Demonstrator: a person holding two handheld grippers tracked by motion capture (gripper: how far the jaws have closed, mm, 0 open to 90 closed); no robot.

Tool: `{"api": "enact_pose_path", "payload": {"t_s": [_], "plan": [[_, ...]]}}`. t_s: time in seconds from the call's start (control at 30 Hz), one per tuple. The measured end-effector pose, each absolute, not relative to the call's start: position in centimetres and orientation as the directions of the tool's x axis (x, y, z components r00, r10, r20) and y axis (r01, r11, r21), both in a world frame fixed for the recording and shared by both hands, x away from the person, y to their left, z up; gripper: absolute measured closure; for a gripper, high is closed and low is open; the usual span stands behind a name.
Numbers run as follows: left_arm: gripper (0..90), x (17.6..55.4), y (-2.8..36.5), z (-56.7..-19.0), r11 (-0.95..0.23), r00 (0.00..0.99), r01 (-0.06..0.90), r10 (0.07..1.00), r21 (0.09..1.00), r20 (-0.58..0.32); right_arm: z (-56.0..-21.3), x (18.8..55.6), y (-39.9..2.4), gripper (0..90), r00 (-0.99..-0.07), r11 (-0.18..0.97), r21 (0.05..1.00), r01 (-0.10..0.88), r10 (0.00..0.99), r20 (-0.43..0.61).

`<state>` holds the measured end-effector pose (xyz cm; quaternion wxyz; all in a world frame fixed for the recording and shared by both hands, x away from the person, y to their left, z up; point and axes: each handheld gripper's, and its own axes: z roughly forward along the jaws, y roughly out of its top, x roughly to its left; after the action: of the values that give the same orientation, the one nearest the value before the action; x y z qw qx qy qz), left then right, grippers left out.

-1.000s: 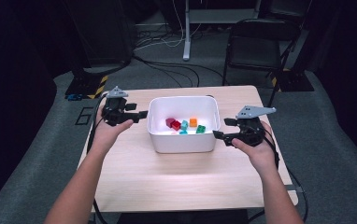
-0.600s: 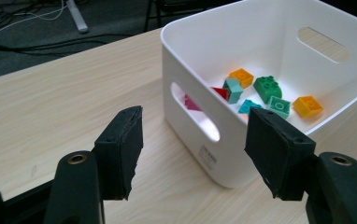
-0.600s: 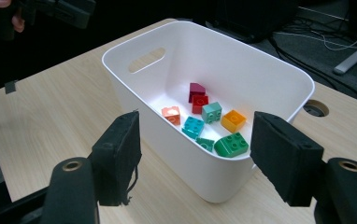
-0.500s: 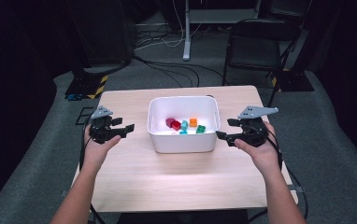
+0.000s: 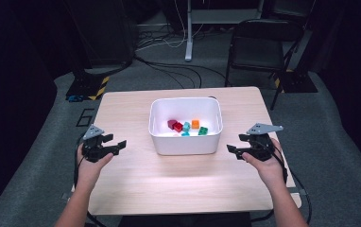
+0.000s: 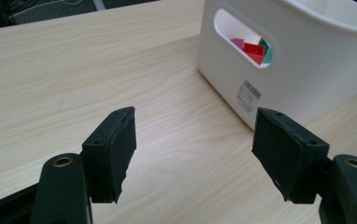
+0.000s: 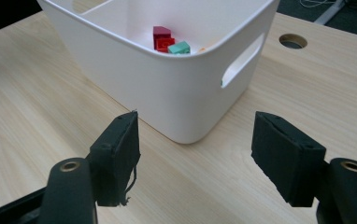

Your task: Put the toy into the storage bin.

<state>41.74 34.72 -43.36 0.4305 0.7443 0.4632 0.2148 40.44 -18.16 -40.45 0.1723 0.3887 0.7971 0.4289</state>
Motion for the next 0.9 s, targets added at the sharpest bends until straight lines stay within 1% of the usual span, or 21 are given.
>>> {"api": "enact_pose_path", "payload": {"t_s": [0.3,0.37,0.43,0.57,0.73,0.9], "plan": [[30.8,41.4,35.5,-46.8,-0.189,0.434,0.537,0.898,0.822,-0.077,-43.9,40.5,-19.0,30.5,-0.604,0.32,0.805,0.5,0.795,0.059],[30.8,41.4,35.7,-47.4,-0.194,0.425,0.532,0.903,0.824,-0.062,-44.7,40.7,-19.4,30.5,-0.587,0.298,0.798,0.524,0.805,0.084],[30.8,41.5,35.9,-47.9,-0.182,0.419,0.539,0.905,0.823,-0.075,-45.2,40.8,-19.7,30.5,-0.573,0.276,0.795,0.54,0.813,0.107],[30.8,41.7,36.3,-48.8,-0.179,0.4,0.549,0.914,0.816,-0.069,-46.4,41.0,-20.3,30.5,-0.533,0.26,0.785,0.562,0.84,0.104],[30.8,42.2,37.3,-50.2,-0.17,0.358,0.597,0.931,0.784,-0.071,-48.1,41.4,-21.0,30.1,-0.483,0.25,0.764,0.595,0.871,0.092],[30.7,42.6,38.1,-51.3,-0.132,0.302,0.636,0.949,0.76,-0.088,-49.4,41.8,-21.6,28.3,-0.453,0.247,0.737,0.629,0.887,0.089]]}}
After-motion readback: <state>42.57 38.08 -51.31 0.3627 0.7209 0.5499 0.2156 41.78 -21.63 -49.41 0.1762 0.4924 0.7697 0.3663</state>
